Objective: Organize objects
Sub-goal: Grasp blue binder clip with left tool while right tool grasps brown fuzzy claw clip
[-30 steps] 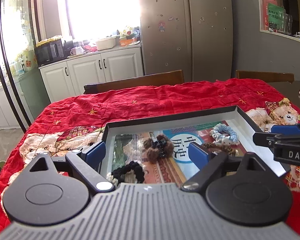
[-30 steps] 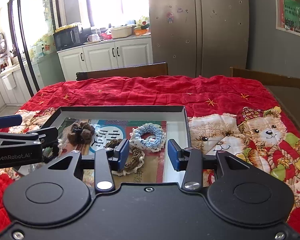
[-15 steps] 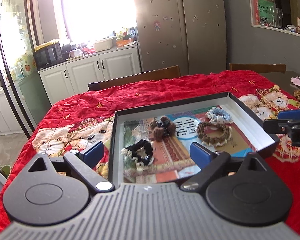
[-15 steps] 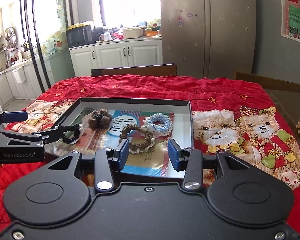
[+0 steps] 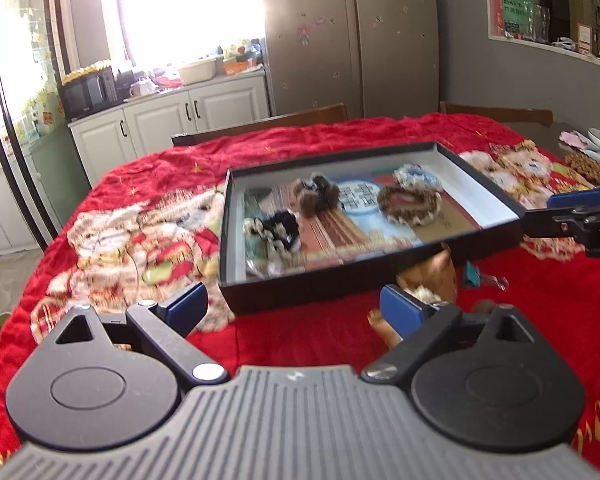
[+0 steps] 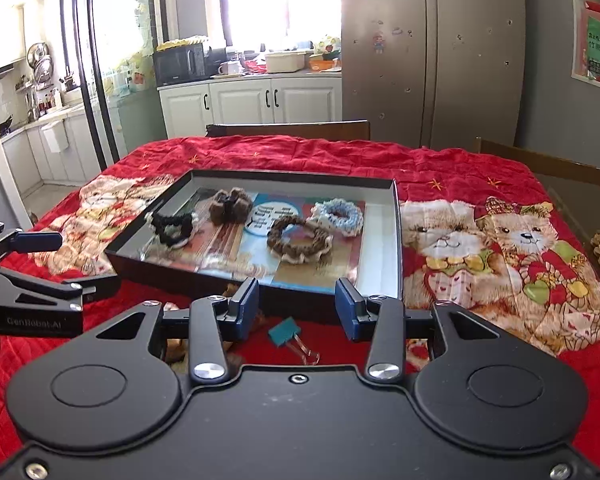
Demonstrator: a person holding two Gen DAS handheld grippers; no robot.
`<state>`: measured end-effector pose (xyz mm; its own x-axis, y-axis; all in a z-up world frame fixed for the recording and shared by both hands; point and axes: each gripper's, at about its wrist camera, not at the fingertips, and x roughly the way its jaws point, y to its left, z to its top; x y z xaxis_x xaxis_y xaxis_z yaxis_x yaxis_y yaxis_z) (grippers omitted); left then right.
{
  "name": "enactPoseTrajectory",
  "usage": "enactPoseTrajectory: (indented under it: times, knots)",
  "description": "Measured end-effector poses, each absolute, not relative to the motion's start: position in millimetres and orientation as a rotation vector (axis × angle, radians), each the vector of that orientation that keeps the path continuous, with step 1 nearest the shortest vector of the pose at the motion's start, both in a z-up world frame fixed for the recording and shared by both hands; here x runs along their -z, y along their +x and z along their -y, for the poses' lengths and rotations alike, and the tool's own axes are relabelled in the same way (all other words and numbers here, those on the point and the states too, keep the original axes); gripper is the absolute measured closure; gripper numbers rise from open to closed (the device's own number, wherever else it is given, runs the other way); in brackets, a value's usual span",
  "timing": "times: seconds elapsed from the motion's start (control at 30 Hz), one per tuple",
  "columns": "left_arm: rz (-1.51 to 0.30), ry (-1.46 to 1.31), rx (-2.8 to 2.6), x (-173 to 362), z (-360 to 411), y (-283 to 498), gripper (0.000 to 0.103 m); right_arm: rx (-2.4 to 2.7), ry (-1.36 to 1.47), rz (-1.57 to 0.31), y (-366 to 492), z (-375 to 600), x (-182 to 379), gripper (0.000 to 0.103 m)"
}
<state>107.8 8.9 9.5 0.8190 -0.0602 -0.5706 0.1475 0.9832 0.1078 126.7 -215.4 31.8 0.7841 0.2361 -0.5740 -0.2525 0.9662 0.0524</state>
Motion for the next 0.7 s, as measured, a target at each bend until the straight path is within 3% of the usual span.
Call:
enactPoseTrajectory:
  times: [0.7]
  knots:
    - [-0.686,0.126,0.172,34.9,-1.7,83.5,0.007,-0.361,-0.056,-0.611,91.9,186.6,15.3,0.062]
